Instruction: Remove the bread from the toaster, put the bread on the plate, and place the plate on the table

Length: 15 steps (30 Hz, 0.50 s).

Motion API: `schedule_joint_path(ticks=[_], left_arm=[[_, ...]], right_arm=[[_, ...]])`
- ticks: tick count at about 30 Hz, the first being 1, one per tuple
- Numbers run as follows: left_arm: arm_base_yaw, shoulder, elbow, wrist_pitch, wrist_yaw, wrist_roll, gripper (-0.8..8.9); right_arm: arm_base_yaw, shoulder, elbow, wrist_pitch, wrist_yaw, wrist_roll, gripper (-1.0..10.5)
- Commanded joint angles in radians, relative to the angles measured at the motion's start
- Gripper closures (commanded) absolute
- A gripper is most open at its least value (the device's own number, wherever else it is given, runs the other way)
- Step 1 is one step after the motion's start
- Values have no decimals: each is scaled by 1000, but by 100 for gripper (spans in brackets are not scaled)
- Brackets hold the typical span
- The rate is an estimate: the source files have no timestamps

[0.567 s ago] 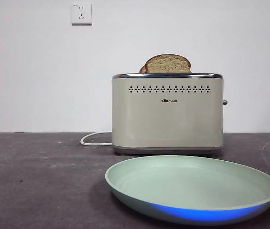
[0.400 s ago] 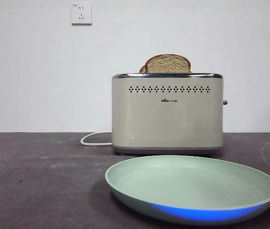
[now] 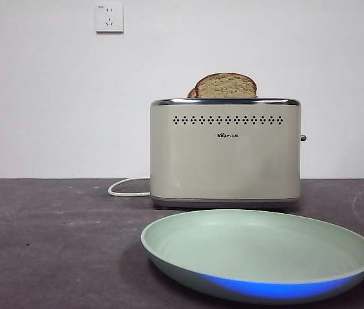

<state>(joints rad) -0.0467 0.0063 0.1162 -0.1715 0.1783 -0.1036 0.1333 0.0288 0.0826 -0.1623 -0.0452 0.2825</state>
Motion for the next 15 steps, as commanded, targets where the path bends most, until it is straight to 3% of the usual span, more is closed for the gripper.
schedule_joint_path(ticks=[1,9,15], left_arm=[[3,6,56,-26,27,-51,820],[3,83,262,-184,89,-54,820],[2,197,441,-315,167,-50,820]], right_arm=[[0,29,51,6,-10,35,958],[0,203,278,-111,-136,20,958],[0,376,517,-338,-243,-100,958]])
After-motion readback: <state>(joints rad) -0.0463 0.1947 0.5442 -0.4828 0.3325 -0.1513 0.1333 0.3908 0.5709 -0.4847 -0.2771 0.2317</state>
